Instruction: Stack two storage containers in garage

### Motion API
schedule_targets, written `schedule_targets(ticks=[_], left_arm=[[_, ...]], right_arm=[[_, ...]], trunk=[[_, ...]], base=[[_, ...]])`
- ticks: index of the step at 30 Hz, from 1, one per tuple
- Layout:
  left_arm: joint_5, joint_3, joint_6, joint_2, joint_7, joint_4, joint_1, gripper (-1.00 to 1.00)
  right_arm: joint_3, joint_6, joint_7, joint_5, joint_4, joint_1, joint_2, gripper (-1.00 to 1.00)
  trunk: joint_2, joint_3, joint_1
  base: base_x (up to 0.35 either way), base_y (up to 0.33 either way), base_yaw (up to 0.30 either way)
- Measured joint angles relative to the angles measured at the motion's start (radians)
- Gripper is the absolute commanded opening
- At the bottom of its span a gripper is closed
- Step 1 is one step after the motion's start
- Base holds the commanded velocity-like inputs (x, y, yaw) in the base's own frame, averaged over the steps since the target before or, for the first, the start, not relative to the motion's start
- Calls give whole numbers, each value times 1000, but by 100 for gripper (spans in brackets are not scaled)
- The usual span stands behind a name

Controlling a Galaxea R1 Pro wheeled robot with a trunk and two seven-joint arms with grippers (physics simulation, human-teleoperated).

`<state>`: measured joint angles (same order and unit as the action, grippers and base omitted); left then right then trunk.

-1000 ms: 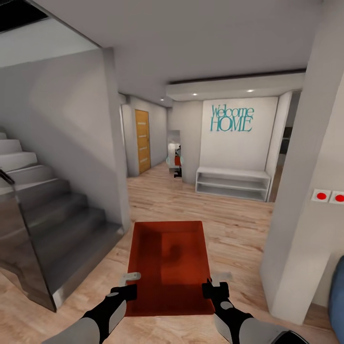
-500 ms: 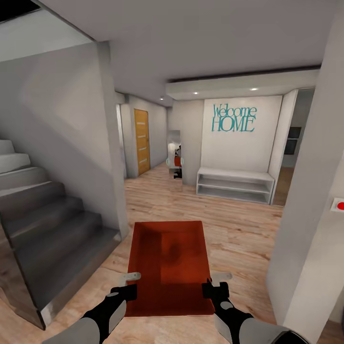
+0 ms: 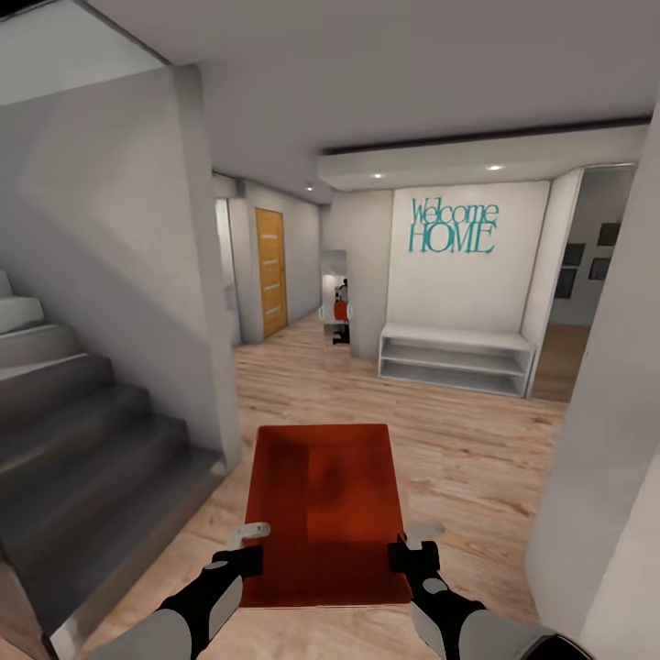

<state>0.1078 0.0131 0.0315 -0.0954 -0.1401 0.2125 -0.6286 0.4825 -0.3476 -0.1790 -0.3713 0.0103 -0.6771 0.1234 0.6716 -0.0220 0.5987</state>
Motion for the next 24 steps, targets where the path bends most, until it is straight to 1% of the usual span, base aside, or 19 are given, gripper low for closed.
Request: schedule_targets(ticks=[7, 15, 24], left_arm=[[-1, -1, 0, 0, -1, 0, 0, -100], [-2, -1, 0, 0, 0, 0, 0, -100], [-2, -1, 0, 0, 0, 0, 0, -100]], right_arm=[[-1, 0, 0, 0, 0, 0, 0, -100], [0, -2, 0, -1, 0, 0, 0, -100], [0, -1, 0, -1, -1, 0, 0, -100]], trunk=[[0, 0, 0], [0, 0, 0], [0, 0, 0]], base=[[322, 0, -18], [322, 0, -218], [322, 0, -21]])
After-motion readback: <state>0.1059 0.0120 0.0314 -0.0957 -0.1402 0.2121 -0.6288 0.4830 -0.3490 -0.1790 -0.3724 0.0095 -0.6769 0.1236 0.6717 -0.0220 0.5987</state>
